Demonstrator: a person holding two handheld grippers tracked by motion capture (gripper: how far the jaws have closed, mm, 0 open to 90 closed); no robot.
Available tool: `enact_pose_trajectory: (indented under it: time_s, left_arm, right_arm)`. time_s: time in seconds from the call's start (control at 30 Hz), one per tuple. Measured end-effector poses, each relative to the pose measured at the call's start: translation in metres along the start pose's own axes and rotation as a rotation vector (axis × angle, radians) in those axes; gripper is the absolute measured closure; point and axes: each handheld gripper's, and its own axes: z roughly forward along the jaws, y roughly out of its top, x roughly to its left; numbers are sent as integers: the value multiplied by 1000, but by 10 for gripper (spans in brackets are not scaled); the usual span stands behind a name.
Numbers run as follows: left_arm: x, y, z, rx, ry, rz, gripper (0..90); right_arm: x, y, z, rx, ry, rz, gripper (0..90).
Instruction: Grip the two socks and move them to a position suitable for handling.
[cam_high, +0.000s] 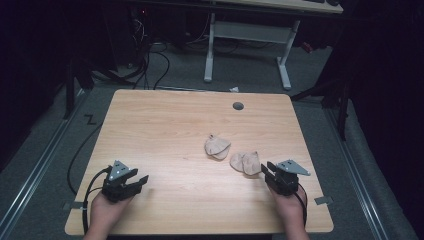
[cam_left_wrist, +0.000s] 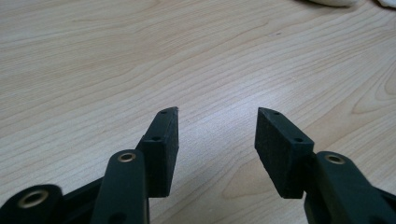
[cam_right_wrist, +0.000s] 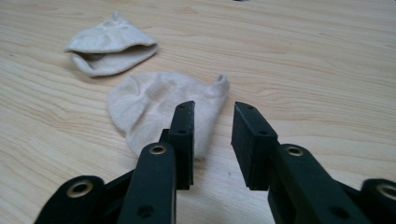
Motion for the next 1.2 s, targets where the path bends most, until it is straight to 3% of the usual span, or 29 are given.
enact_pose_trajectory:
  time_s: [0.4,0.77,0.9,1.2]
  left_arm:
    - [0,-4,0,18,50,17,479]
    - [0,-4,-1,16,20,8,489]
    - [-2,-4,1,24,22,28,486]
    - [-6,-4,3,24,15,39,483]
  right_arm:
    - [0,2,1,0,22,2,708]
    - [12,7,8,-2,52,-36,742]
    - [15,11,11,-6,61,-54,750]
    - [18,22,32,33,21,-89,894]
